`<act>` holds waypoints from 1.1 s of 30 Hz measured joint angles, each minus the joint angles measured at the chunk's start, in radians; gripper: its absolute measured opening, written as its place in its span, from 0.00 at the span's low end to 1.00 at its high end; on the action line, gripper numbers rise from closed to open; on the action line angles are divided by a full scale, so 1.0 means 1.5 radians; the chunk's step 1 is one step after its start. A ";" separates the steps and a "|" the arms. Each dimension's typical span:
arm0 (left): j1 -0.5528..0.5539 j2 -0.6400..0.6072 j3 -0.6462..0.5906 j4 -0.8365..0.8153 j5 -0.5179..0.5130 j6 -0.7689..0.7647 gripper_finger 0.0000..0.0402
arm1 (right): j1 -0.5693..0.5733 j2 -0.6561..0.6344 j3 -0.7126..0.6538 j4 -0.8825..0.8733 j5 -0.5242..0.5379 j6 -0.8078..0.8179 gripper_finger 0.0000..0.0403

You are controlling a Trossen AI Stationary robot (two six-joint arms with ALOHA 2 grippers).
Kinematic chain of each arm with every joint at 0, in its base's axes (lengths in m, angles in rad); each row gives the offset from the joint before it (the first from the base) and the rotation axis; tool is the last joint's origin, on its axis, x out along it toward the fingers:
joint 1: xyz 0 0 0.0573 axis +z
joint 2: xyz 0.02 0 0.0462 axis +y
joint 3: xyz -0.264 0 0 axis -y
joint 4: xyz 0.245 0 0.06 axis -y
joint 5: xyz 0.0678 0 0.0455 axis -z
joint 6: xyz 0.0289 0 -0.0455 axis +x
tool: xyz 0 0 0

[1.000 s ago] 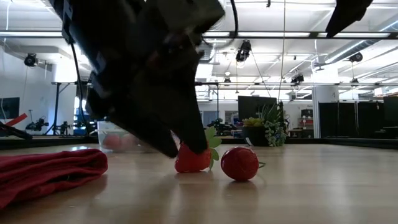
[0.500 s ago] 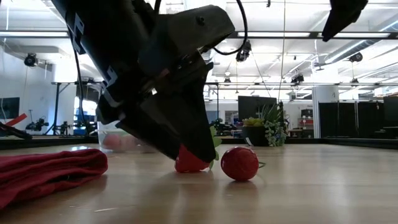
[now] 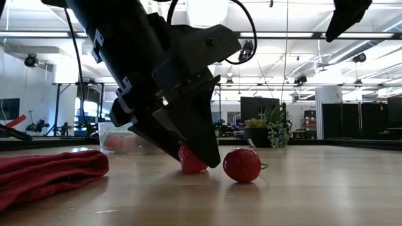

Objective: Pick and placing Produce into tupperware
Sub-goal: Put the red strawberry into the transparent bin

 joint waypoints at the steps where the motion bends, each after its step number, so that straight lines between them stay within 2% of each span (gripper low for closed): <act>1: 0.000 0.000 0.000 -0.001 0.005 0.000 0.50 | 0.000 0.000 0.000 0.000 0.000 0.000 0.56; 10: 0.001 0.000 0.000 -0.002 0.023 -0.001 0.36 | 0.000 0.000 0.000 0.000 0.000 0.000 0.56; 20: 0.000 -0.011 0.000 -0.017 0.032 0.002 0.34 | 0.000 0.000 0.000 0.000 0.000 0.000 0.56; 26: 0.001 -0.046 0.001 -0.116 -0.037 -0.002 0.34 | 0.000 0.000 0.000 0.000 0.000 0.000 0.56; 33: 0.043 -0.146 0.000 -0.286 -0.119 -0.003 0.34 | 0.000 0.000 0.000 0.000 0.000 -0.010 0.56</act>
